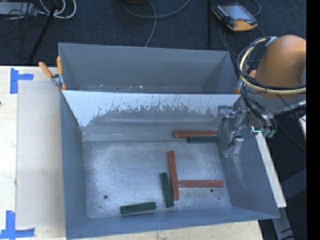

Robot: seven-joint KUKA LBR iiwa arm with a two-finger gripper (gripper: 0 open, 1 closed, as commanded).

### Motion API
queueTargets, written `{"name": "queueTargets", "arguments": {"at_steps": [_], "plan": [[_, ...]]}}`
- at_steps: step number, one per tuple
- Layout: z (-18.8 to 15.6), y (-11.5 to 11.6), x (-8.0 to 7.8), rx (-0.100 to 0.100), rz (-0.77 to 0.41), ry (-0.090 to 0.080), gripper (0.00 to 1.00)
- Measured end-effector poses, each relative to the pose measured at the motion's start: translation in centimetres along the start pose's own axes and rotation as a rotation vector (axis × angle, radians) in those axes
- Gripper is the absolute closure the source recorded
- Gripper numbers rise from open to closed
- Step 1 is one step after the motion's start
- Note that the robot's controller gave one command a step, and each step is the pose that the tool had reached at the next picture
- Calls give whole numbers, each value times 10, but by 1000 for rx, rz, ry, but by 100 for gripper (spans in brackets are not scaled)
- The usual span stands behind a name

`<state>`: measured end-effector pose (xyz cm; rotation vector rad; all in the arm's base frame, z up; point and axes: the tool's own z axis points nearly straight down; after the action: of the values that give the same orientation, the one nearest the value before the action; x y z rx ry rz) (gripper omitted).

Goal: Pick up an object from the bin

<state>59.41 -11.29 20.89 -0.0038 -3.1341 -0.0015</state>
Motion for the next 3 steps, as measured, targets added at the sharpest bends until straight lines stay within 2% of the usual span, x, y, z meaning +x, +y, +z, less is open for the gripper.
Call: {"name": "queueTargets", "arguments": {"at_steps": [1, 2, 3], "plan": [[143, 45, 33, 0, -184, -1, 0], [134, 40, 114, 3, -197, -18, 0], [118, 76, 113, -1, -186, -10, 0]]}}
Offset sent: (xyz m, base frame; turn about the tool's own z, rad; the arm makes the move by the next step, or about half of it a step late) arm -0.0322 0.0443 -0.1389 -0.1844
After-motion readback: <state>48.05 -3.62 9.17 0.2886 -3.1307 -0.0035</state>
